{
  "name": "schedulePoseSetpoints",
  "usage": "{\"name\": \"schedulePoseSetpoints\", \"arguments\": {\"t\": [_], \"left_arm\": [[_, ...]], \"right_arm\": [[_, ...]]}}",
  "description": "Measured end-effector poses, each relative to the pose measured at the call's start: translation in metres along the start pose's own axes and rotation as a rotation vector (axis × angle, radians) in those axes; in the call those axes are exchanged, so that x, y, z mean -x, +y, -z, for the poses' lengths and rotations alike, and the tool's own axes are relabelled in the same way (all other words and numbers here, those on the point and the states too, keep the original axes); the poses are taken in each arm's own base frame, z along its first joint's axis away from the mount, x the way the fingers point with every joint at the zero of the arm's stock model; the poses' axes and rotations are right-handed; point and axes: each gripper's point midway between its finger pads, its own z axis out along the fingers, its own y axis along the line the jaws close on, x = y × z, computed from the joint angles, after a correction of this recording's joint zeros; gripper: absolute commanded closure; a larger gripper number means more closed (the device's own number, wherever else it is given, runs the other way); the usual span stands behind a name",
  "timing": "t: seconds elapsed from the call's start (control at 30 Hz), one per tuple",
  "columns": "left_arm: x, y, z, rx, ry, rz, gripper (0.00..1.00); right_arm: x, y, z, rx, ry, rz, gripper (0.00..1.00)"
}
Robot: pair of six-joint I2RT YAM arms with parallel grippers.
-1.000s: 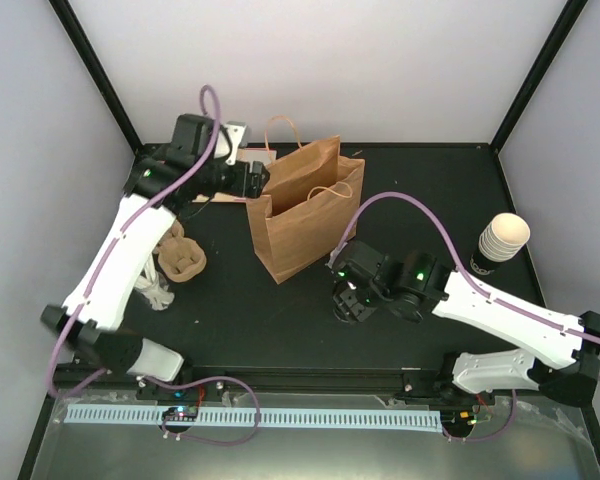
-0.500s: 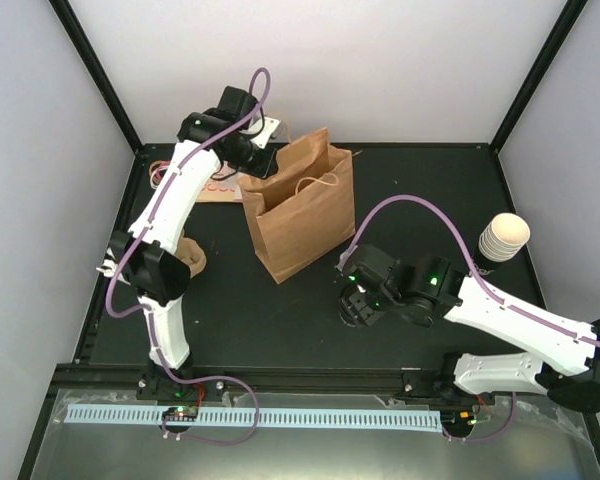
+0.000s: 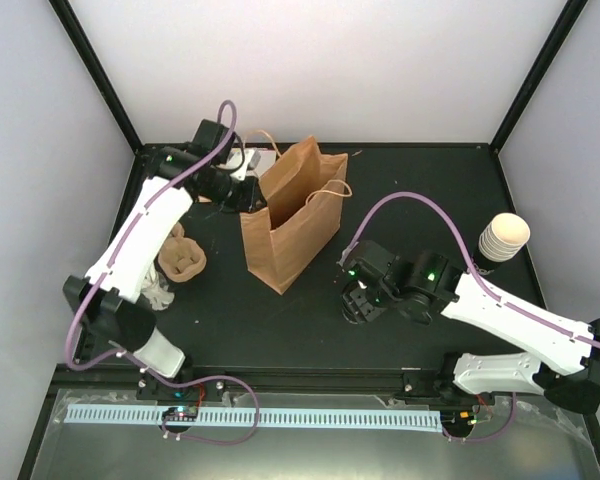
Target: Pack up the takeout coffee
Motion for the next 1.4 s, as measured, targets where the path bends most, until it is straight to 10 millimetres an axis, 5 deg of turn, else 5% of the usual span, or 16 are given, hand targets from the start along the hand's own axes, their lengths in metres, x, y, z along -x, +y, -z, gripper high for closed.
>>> {"name": "schedulePoseSetpoints", "arguments": {"t": [0.4,0.9,1.17,1.4], "left_arm": [[-0.07,-0.04,0.031,-0.224,-0.086,0.234,0.63],[-0.087,-0.077,0.054,-0.407,-0.127,0.287,0.49],[-0.088,-0.076,0.054,-0.4,-0.133,0.258,0.39],[-0.1,-0.067,0.063,-0.353,-0.144,0.224,0.29]], "right_arm": [[0.021,-0.045,-0.019,-0.059,0.007,-0.118,0.35],[0.079,-0.102,-0.044,-0.107,-0.049,-0.271,0.36],[0.113,-0.105,-0.055,-0.097,-0.101,-0.286,0.36],[0.123,-0.105,-0.048,-0.095,-0.135,-0.283,0.36]]}}
